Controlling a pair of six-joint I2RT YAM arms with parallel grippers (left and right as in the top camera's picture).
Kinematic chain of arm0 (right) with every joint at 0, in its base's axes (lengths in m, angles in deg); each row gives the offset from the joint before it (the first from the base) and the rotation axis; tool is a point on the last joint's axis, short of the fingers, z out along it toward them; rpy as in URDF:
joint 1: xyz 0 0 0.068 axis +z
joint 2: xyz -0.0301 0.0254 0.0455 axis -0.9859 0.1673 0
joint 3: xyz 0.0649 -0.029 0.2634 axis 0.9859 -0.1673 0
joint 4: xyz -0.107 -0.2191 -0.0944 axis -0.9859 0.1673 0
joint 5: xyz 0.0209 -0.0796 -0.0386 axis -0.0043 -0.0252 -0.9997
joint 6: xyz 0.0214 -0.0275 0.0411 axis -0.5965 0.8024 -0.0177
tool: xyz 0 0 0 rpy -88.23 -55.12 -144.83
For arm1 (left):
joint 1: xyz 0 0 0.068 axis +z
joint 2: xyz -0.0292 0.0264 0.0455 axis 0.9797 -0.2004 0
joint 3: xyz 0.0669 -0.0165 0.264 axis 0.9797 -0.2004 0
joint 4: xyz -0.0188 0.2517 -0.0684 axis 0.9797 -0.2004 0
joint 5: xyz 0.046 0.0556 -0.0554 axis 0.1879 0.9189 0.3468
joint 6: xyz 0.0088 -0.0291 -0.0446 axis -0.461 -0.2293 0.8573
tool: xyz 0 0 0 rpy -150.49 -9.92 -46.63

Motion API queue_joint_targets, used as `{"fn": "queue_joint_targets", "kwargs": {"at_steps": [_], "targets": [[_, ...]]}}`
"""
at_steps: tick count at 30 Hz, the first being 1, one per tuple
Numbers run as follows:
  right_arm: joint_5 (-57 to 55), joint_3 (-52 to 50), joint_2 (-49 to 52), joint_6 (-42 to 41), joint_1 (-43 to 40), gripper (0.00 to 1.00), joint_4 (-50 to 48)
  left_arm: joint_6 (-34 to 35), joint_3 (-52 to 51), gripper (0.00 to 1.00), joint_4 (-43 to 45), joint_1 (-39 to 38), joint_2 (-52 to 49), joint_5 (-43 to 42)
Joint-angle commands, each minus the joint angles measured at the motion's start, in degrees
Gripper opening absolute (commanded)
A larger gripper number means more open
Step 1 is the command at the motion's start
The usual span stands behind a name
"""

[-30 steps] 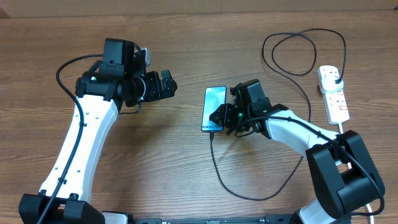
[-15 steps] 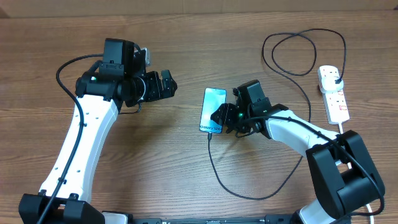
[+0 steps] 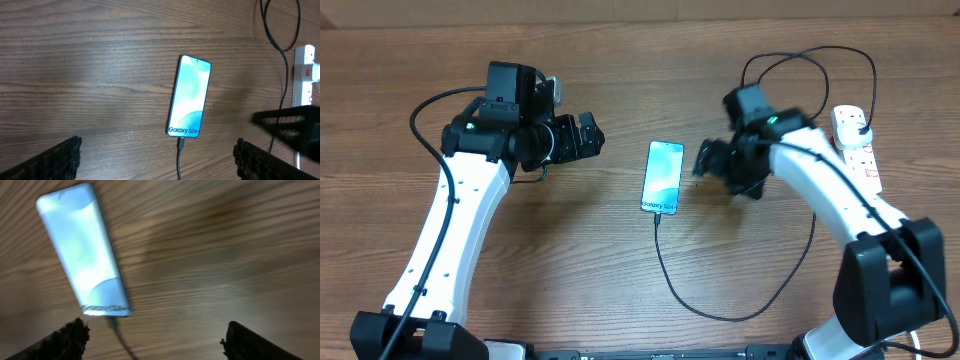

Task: Plug charger to phone and switch on socket
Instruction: 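Open the right gripper and lift it away from the phone, then move the right gripper over the white power strip's switches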

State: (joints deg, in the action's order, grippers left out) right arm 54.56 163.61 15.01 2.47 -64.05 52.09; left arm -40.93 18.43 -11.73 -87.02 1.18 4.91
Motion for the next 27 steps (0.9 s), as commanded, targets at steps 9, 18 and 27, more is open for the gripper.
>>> {"fn": "queue_joint_targets", "kwargs": {"at_steps": [9,18,27], "targets": [[-15.8,3.6,-0.1,4.1,-15.5,1.00,6.3,-0.9,0.5,0.99,0.1,0.3,0.5,0.4],[-16.4,3.4,-0.1,6.5,-23.4,1.00,-0.4,-0.9,0.5,1.00,0.1,0.3,0.5,0.4],[-16.5,3.4,1.8,3.0,-31.3,1.00,-5.0,-0.9,0.5,0.99,0.1,0.3,0.5,0.4]]}}
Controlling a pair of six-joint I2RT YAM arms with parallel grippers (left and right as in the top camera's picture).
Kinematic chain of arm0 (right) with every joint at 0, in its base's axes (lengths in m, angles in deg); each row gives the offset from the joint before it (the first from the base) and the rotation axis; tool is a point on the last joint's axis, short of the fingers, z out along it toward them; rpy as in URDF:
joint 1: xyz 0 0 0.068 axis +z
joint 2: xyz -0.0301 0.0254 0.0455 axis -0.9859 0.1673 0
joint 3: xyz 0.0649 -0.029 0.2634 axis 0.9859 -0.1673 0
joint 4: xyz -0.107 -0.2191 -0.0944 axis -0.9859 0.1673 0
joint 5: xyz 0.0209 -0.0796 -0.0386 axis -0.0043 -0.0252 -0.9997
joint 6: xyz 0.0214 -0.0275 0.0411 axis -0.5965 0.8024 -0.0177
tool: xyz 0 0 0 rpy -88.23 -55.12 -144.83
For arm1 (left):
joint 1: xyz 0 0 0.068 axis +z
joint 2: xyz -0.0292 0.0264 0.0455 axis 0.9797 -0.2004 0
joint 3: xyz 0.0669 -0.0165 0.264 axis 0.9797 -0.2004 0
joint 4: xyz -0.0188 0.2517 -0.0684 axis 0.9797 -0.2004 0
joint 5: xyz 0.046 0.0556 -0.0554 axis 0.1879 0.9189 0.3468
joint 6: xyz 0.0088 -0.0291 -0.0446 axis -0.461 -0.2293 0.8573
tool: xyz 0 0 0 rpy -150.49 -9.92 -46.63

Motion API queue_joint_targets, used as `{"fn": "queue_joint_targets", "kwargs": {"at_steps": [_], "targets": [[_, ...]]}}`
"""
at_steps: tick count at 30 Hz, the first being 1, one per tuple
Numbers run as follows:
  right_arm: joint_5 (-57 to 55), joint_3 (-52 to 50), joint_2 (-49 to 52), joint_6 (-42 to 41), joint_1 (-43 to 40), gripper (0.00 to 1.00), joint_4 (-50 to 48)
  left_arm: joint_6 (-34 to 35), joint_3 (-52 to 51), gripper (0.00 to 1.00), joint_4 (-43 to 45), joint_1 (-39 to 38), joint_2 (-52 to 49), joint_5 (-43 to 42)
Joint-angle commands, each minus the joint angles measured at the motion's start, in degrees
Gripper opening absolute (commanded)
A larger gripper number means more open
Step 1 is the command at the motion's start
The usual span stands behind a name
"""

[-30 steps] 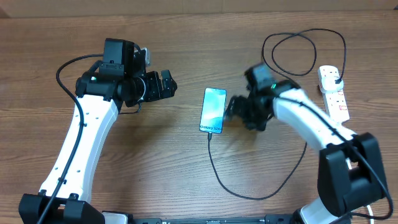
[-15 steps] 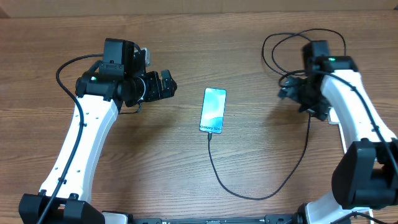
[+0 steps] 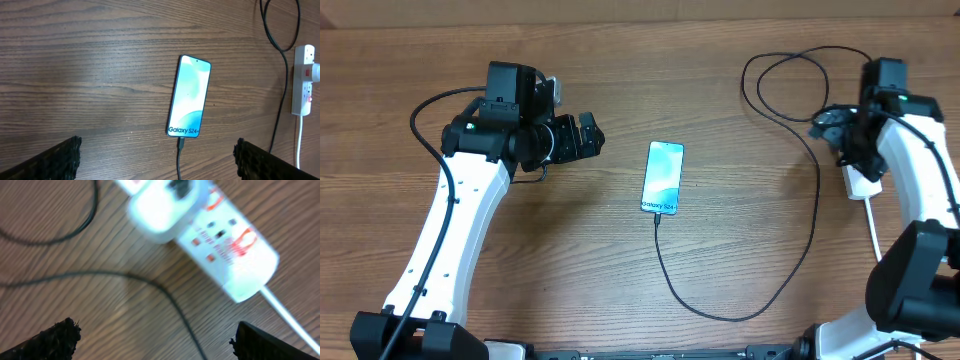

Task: Plug charger to phone and switch on socket
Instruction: 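Move the right gripper over the white power strip's switches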

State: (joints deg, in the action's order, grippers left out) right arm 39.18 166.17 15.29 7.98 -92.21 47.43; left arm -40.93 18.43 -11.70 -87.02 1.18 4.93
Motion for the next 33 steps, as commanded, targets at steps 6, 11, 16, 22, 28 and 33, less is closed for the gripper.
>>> {"fn": "queue_joint_targets", "kwargs": {"at_steps": [6,11,16,22,28,33], "targets": [[-1.0,0.9,3.6,-3.8,-9.0,1.00,-3.0,-0.9,0.5,1.00,0.1,0.3,0.5,0.3],[-1.0,0.9,4.9,-3.8,-11.4,1.00,-6.4,-0.9,0.5,1.00,0.1,0.3,0.5,0.3],[-1.1,0.9,5.6,-3.8,-12.4,1.00,-8.9,-0.9,0.5,0.99,0.1,0.3,0.5,0.3],[-5.5,0.9,7.2,-3.8,-12.5,1.00,-10.4,-0.9,0.5,0.99,0.1,0.3,0.5,0.3],[-5.8,0.9,11.0,-7.0,-13.7,1.00,-12.1,-0.9,0.5,1.00,0.1,0.3,0.5,0.3],[-5.5,0.9,14.1,-7.7,-14.1,1.00,-14.4,-0.9,0.5,1.00,0.1,0.3,0.5,0.3]]}}
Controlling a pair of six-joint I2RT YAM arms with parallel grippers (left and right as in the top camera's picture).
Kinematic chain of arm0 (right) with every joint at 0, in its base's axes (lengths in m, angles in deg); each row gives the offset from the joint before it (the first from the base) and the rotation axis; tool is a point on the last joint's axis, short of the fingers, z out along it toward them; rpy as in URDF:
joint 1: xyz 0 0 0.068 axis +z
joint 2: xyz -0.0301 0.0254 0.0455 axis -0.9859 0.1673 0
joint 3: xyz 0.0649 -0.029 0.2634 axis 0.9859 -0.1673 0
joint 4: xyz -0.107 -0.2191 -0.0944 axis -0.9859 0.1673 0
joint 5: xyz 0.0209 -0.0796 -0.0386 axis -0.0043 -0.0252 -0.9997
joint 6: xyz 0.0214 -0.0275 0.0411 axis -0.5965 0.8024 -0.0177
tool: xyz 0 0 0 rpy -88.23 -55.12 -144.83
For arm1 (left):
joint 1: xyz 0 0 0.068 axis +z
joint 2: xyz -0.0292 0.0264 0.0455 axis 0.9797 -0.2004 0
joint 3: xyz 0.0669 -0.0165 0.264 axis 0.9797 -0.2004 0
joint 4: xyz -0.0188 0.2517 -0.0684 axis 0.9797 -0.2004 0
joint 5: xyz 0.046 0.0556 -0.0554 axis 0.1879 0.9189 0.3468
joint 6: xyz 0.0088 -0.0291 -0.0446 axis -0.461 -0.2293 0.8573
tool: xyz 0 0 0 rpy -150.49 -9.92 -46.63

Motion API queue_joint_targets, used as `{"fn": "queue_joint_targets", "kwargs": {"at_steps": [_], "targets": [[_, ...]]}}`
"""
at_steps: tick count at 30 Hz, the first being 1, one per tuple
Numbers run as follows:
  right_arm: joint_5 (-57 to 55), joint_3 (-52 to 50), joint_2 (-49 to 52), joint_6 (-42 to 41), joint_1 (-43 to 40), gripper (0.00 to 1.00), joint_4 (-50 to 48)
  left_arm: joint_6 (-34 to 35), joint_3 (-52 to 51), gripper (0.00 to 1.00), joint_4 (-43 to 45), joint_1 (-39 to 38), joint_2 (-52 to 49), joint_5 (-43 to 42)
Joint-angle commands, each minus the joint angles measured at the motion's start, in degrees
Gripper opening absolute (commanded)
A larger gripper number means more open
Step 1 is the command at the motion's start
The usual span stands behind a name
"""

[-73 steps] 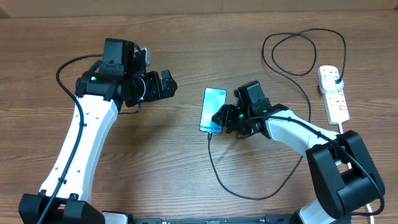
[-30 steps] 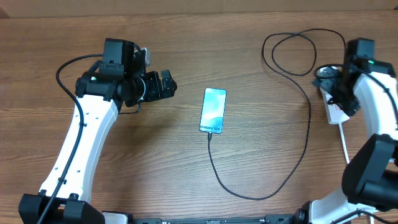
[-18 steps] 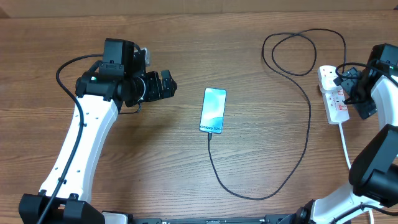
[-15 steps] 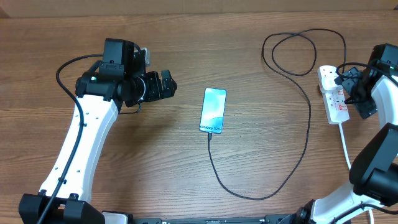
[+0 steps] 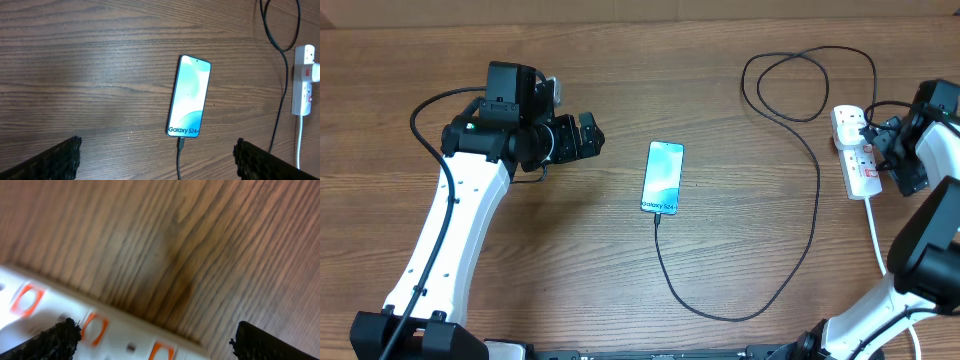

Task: Plug charger to phone and switch on socket
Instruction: 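Move the right gripper over the white power strip's switches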

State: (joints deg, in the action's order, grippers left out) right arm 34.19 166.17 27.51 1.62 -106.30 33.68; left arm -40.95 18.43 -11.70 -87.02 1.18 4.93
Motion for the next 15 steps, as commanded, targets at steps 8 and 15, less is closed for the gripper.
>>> {"fn": "queue_joint_targets", "kwargs": {"at_steps": [8,15], "targets": [[0.3,0.9,2.4,-1.3,0.0,1.00,-2.0,-0.8,0.5,0.99,0.1,0.3,0.5,0.3],[4.8,0.9,2.4,-1.3,0.0,1.00,0.4,-0.8,0.5,1.00,0.1,0.3,0.5,0.3]]}}
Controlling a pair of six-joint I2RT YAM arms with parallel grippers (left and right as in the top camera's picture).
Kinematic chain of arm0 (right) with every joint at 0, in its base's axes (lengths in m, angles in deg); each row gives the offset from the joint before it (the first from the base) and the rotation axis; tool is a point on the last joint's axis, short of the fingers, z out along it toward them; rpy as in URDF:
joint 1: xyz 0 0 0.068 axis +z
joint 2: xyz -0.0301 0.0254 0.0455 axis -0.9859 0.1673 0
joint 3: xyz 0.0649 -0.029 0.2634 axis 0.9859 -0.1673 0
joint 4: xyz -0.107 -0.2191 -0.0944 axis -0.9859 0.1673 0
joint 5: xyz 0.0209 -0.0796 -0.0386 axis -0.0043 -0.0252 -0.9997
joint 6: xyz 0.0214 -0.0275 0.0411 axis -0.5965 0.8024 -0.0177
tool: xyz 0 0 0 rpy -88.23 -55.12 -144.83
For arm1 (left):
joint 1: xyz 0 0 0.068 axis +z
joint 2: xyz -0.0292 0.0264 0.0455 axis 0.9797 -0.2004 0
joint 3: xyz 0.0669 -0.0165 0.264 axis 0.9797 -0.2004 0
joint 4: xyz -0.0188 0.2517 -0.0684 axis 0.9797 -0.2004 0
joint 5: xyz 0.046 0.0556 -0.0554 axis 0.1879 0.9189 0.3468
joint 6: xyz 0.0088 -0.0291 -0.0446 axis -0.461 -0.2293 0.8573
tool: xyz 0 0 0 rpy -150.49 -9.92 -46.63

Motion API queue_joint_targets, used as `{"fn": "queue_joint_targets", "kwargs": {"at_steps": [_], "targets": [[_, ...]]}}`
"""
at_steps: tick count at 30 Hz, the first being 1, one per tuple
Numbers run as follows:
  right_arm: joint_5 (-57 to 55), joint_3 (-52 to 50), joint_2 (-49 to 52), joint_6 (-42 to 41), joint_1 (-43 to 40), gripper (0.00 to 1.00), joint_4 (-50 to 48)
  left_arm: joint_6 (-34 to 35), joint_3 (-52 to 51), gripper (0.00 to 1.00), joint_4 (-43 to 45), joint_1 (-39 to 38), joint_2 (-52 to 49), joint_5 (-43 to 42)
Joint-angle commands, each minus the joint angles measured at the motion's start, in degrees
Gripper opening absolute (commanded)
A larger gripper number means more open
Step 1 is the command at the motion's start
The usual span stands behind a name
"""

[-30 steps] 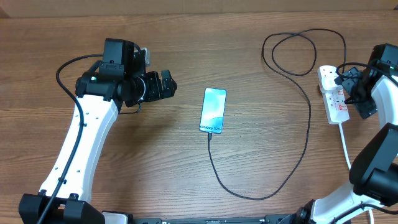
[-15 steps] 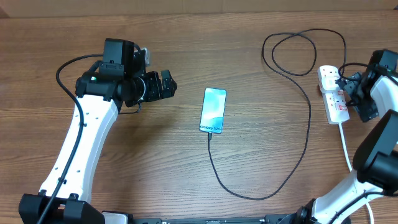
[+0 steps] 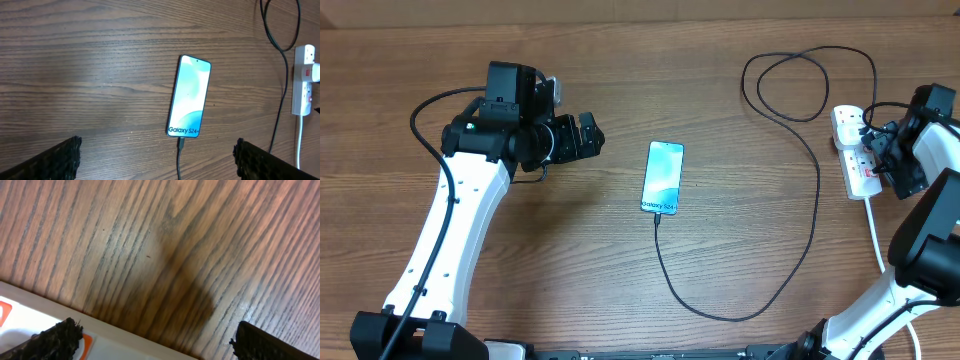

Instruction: Plug charger to phone and switch on socket

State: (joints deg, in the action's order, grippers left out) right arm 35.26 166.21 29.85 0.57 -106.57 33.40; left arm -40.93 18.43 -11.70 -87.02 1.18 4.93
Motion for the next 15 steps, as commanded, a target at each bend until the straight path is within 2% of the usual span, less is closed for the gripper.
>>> {"fn": "queue_joint_targets", "kwargs": {"at_steps": [1,15], "targets": [[4.2,0.8,0.1,-0.2,0.3,1.00,1.0,-0.9,0.5,1.00,0.1,0.3,0.5,0.3],[4.6,0.8,0.1,-0.2,0.3,1.00,3.9,-0.9,0.5,0.99,0.1,0.3,0.5,0.3]]}}
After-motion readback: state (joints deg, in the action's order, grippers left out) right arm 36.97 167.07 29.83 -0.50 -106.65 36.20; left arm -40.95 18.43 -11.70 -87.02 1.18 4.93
